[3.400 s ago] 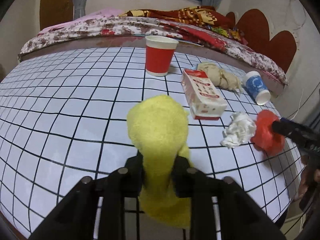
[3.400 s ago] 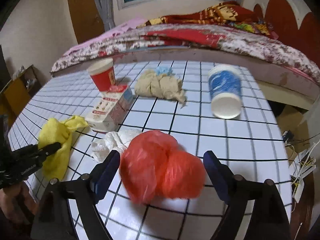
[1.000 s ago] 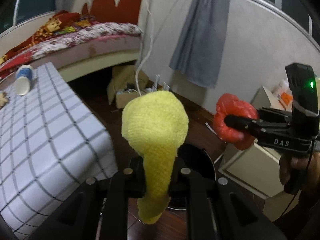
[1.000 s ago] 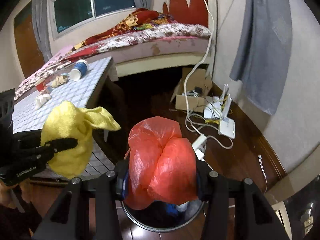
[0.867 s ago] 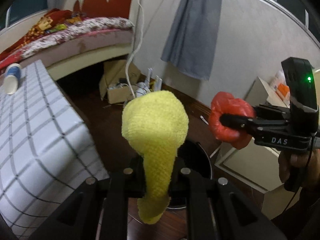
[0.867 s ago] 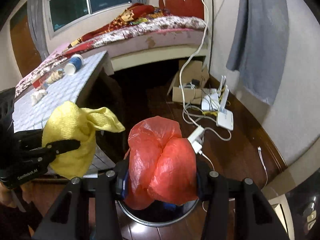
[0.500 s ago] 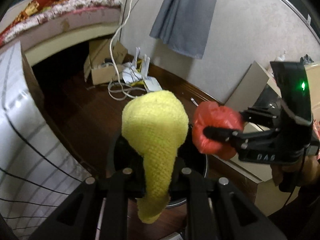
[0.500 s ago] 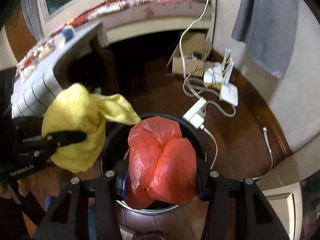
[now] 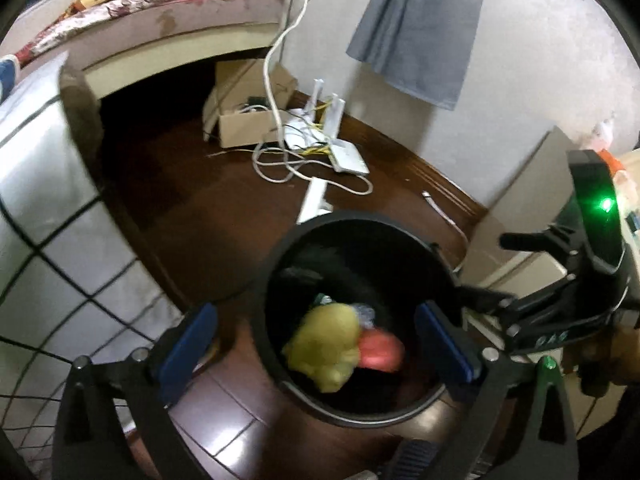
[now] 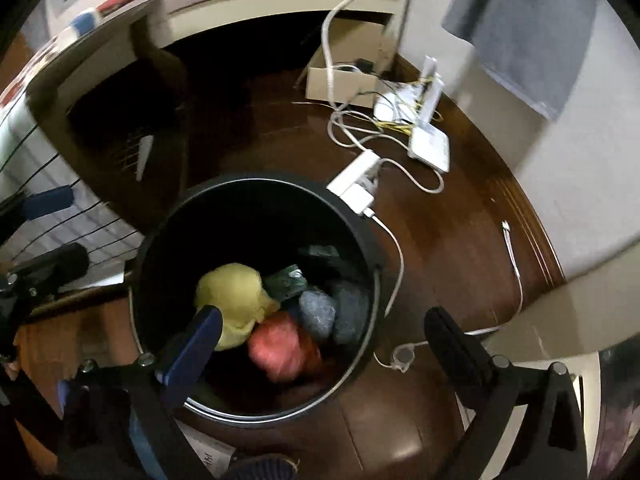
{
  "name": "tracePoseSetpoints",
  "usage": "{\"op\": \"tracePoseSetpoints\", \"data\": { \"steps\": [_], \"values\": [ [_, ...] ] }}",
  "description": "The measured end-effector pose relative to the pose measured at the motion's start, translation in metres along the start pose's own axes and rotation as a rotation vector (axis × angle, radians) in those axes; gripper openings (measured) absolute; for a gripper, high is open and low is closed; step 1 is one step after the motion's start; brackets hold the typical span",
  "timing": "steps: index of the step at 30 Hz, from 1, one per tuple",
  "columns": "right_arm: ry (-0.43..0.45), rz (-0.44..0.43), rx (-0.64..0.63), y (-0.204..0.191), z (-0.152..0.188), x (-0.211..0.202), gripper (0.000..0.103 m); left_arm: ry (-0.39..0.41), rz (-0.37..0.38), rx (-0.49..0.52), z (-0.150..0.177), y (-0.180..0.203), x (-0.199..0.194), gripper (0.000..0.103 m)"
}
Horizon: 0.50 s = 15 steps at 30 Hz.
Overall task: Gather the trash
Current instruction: 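Open both grippers over the black bin to drop the cloth and bag, then move both grippers back over the table toward the tissue and blue cup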
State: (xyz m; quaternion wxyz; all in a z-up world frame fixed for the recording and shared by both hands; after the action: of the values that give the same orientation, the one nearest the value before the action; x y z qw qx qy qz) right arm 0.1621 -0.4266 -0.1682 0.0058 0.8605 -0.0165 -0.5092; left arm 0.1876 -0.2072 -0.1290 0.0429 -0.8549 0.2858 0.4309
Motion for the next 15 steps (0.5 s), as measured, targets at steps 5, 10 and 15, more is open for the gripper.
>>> {"op": "tracePoseSetpoints", "data": {
  "steps": [5,10,15],
  "values": [
    [0.022,0.001,-0.004,-0.005,-0.003,-0.009,0.102,0.027,-0.047,0.008,0.002,-0.001,-0.007,0.102],
    [0.051,-0.002,-0.029,-0.014,-0.01,-0.018,0.102,0.056,-0.07,0.016,-0.002,0.0,-0.015,0.102],
    [0.084,0.004,-0.032,-0.018,-0.016,-0.033,0.102,0.096,-0.077,0.015,-0.008,-0.001,-0.032,0.102]
  ]
}}
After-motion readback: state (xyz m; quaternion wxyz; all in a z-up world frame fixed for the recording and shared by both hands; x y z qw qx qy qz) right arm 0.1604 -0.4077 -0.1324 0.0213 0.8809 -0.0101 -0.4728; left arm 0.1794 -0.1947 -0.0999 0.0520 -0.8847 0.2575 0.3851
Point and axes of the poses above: each gripper's, at about its wrist camera, not at the fingertips, and x roughly the way its jaws point, y to its right, z to its underside, the point moved 1 cm from there along x, roughly the way its jaws point, and after that the axes turned 3 degrees about y, right-handed, at the moved point
